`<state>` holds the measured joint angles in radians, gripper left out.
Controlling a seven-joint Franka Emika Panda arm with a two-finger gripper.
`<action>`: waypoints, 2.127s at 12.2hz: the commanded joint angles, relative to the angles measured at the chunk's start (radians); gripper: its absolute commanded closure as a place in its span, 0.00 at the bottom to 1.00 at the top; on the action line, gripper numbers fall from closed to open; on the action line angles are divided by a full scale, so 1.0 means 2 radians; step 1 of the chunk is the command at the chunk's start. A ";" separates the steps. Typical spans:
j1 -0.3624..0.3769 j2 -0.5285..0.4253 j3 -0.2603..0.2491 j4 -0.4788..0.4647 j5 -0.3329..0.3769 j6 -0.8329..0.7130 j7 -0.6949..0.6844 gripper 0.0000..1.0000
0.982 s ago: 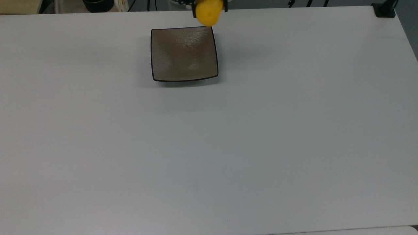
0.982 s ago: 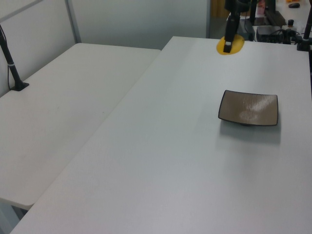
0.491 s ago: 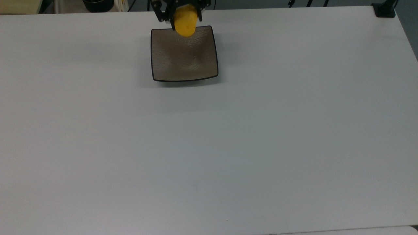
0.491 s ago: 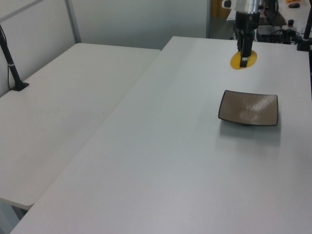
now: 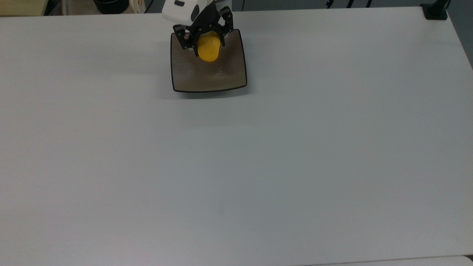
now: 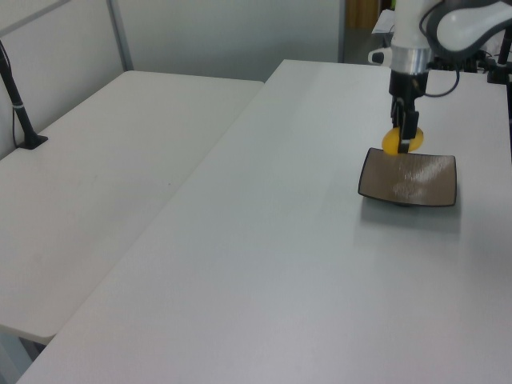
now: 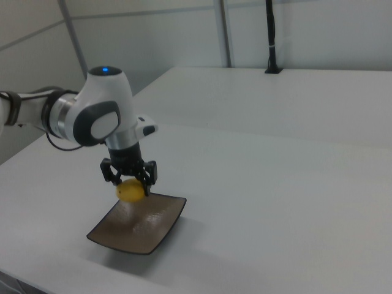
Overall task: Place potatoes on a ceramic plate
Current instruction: 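Lower the held potato onto the center of the plate, then open the gripper to release the potato and raise it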
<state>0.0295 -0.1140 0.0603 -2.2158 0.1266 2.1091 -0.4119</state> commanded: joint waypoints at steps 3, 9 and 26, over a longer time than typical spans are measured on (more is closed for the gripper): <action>0.002 -0.001 0.001 -0.069 0.005 0.081 -0.018 0.76; -0.001 0.016 0.001 -0.079 0.004 0.104 -0.018 0.03; 0.003 0.000 -0.003 0.260 -0.035 -0.282 0.125 0.00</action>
<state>0.0298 -0.1261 0.0605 -1.7957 0.0904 1.7114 -0.2388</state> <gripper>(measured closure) 0.000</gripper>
